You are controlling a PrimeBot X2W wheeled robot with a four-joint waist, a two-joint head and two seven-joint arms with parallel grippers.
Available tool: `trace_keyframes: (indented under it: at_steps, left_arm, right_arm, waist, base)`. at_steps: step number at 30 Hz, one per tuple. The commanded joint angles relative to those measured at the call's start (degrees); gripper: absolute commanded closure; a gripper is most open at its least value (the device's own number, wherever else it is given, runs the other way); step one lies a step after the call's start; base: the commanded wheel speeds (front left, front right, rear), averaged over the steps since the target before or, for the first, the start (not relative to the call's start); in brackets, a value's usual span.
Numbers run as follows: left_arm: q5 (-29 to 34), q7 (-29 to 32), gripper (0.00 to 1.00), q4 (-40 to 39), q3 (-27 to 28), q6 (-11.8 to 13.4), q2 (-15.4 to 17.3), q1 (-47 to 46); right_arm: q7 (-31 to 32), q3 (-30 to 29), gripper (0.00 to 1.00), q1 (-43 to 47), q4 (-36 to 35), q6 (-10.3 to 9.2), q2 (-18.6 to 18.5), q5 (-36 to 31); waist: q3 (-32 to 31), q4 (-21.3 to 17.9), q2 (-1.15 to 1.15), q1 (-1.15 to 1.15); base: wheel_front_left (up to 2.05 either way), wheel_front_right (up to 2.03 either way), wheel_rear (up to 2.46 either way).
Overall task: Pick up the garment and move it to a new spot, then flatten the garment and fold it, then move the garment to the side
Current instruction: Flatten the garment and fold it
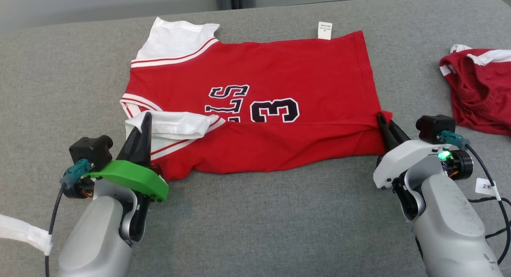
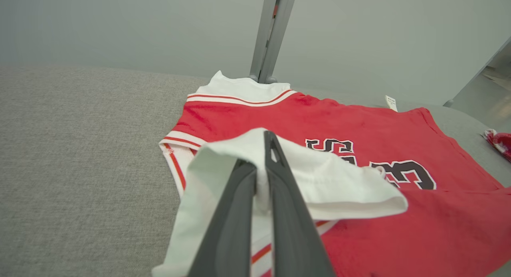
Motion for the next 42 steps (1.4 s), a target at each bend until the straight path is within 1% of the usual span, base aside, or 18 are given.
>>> trace_keyframes:
  at_steps: [1,2,3,4,5,6,7,8,12,15,18,22,24,26,31,37,39,42]
  left_arm:
    - [-0.21,-0.20,1.00,0.58,0.17,-0.23,0.08,-1.05]
    - [-0.24,-0.33,1.00,1.02,0.36,-0.23,-0.01,-1.18]
    - [-0.25,-0.39,1.00,1.35,0.54,-0.23,-0.07,-1.20]
    - [-0.18,-0.48,1.00,1.59,0.71,-0.23,-0.18,-1.11]
    - [-0.22,-0.53,0.78,1.67,0.94,-0.23,-0.32,-0.97]
    - [-0.18,-0.58,0.32,1.75,1.12,-0.24,-0.46,-0.60]
    - [0.02,-0.61,0.05,1.64,1.38,-0.23,-0.52,-0.25]
    - [0.29,-0.57,0.00,1.18,2.03,-0.23,-0.65,0.32]
    - [1.06,-0.53,0.00,-1.92,3.60,-0.24,-1.67,3.02]
    - [1.35,-0.55,0.00,-5.30,4.89,-0.23,-1.95,5.39]
    - [1.54,-0.53,0.00,-8.88,6.07,-0.24,-2.43,8.39]
    - [1.59,-0.50,0.00,-11.42,6.63,-0.24,-1.94,12.50]
    - [1.35,-0.16,0.00,-11.25,6.31,-0.24,-1.35,14.44]
    - [0.88,1.47,0.00,-10.71,6.18,0.31,-0.80,16.22]
    - [-2.10,7.95,0.00,-8.79,6.48,1.95,-0.98,19.38]
    - [-5.62,13.46,0.00,-5.71,7.89,3.93,-1.45,18.36]
    - [-6.41,14.53,0.00,-4.83,8.02,3.99,-1.59,17.49]
    - [-7.30,14.55,0.00,-3.77,8.61,3.66,-1.66,16.44]
  right_arm:
    - [-1.04,-0.02,0.87,-0.97,0.92,-0.10,-0.26,0.40]
    - [-2.03,0.00,0.57,-1.53,1.62,-0.10,-0.24,0.20]
    - [-2.70,0.10,0.00,-1.96,2.19,-0.10,-0.24,0.27]
    - [-3.43,0.19,0.00,-2.21,2.91,-0.10,-0.23,0.37]
    - [-4.15,0.31,0.00,-2.45,3.35,-0.10,-0.23,0.57]
    - [-4.67,0.33,0.00,-2.59,4.00,-0.10,-0.24,0.70]
    - [-5.13,0.34,0.00,-2.61,4.47,-0.10,-0.25,0.82]
    - [-5.68,0.26,0.00,-2.47,4.86,-0.10,-0.24,0.57]
    - [-7.42,-0.68,0.00,-0.52,4.98,-0.10,-0.23,-0.95]
    - [-8.21,-1.28,0.00,1.44,3.53,-0.10,-0.23,-1.89]
    - [-8.82,-2.09,0.00,4.35,1.10,-0.10,-0.24,-3.17]
    - [-9.02,-2.45,0.00,8.11,-3.10,-0.10,-0.23,-5.36]
    - [-8.62,-2.58,0.00,9.89,-5.16,-0.10,-0.24,-6.33]
    - [-7.92,-2.77,0.00,11.52,-7.35,-0.10,-0.23,-7.41]
    - [-5.63,-2.61,0.00,14.86,-12.00,-0.10,-0.23,-8.45]
    - [-3.38,-1.66,0.00,16.22,-15.58,-0.10,-0.23,-8.56]
    - [-2.78,-1.57,0.00,16.28,-16.49,-0.10,-0.24,-8.68]
    - [-2.09,-1.67,0.00,16.03,-17.41,-0.10,-0.23,-8.99]
  waist:
    - [-0.09,0.05,0.00,0.00]
    - [-0.19,0.10,0.00,0.00]
    - [-0.32,0.15,0.00,0.00]
    - [-0.53,0.23,0.00,0.00]
    - [-0.72,0.27,0.00,0.00]
    - [-1.01,0.31,0.00,0.00]
    - [-1.29,0.34,0.00,0.00]
    - [-1.68,0.35,0.00,0.00]
    - [-3.28,0.46,0.00,0.00]
    - [-4.56,0.54,0.00,0.00]
    - [-5.94,0.66,0.00,0.00]
    - [-7.69,0.65,0.00,0.00]
    - [-8.47,0.63,0.00,0.00]
    - [-9.03,0.65,0.00,0.00]
    - [-9.13,0.44,0.00,0.00]
    - [-6.95,-0.78,0.00,0.00]
    - [-6.13,-1.24,0.00,0.00]
    - [-4.98,-1.84,0.00,0.00]
  base:
    - [0.00,0.00,0.00]
    - [0.00,0.00,0.00]
    - [0.00,0.00,0.00]
    - [0.00,0.00,0.00]
    - [0.00,0.00,0.00]
    - [0.00,0.00,0.00]
    - [0.00,0.00,0.00]
    - [0.00,0.00,0.00]
    - [0.00,0.00,0.00]
    - [0.00,0.00,0.00]
    - [0.00,0.00,0.00]
    - [0.00,0.00,0.00]
    - [0.00,0.00,0.00]
    - [0.00,0.00,0.00]
    - [0.00,0.00,0.00]
    - [0.00,0.00,0.00]
    - [0.00,0.00,0.00]
    - [0.00,0.00,0.00]
